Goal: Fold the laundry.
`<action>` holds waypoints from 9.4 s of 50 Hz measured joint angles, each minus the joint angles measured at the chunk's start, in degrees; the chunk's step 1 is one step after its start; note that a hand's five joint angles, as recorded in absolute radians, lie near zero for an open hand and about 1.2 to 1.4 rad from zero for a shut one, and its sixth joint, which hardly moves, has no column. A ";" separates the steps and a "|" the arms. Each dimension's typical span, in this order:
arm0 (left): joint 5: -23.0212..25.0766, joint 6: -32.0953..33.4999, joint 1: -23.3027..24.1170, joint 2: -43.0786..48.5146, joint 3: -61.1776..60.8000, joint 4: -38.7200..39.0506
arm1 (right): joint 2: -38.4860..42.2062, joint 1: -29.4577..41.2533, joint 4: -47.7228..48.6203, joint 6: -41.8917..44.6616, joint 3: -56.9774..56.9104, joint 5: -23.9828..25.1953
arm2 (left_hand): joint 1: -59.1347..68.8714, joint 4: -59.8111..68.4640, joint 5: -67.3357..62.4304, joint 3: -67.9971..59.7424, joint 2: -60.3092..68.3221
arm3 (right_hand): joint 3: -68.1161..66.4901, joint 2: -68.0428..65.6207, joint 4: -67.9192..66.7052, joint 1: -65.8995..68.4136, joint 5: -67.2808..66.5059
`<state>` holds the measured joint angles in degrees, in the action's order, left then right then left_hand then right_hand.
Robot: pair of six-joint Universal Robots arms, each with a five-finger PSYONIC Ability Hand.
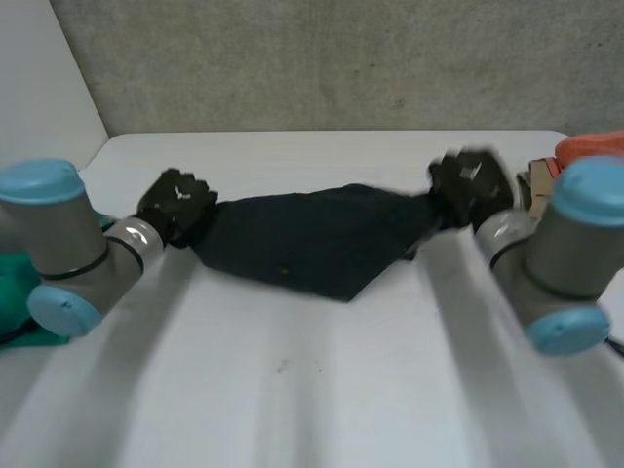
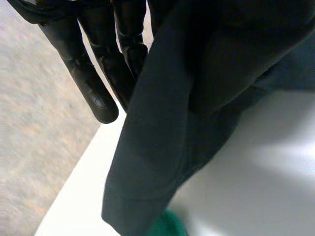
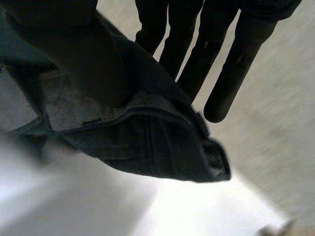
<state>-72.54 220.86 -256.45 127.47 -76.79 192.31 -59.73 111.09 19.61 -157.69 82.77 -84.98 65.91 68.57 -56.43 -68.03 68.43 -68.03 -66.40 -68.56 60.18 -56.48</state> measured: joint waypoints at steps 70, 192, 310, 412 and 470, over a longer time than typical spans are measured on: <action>-10.58 -28.09 14.01 -17.02 -13.53 -2.55 | 4.76 -2.82 -2.76 -5.20 9.87 6.23 | 0.00 -0.22 0.00 -0.05 -0.09 | 9.61 6.65 10.20 -6.30 9.19; -21.76 -22.53 21.20 -18.49 -35.55 3.55 | -1.68 -13.23 -2.32 25.72 19.99 32.58 | -0.56 -0.39 -1.18 0.61 -0.35 | 17.75 16.19 18.29 -9.99 28.69; -20.37 -17.60 32.21 -29.92 -23.41 -35.76 | -30.27 -16.45 -47.60 36.10 23.08 12.60 | -0.55 0.10 -1.26 -0.31 0.14 | -0.16 -0.44 -0.04 3.27 -0.57; -19.51 -7.37 16.58 0.31 8.16 1.11 | -2.88 -4.12 -10.86 24.54 0.58 -0.46 | -0.36 0.30 -1.26 -0.49 0.34 | -0.43 -0.47 -0.22 3.28 -1.42; -17.14 -13.29 16.57 -12.53 -11.07 13.43 | -7.50 -14.10 -7.91 30.80 8.29 -0.62 | -54.63 -56.90 53.65 55.93 -56.63 | -0.21 -1.03 -0.05 3.40 -0.61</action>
<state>-89.68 207.57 -239.88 114.94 -87.87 205.74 -67.23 96.99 11.70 -126.89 91.06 -85.60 11.28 11.66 -2.78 -12.10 11.80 -68.23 -67.43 -68.61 63.59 -57.09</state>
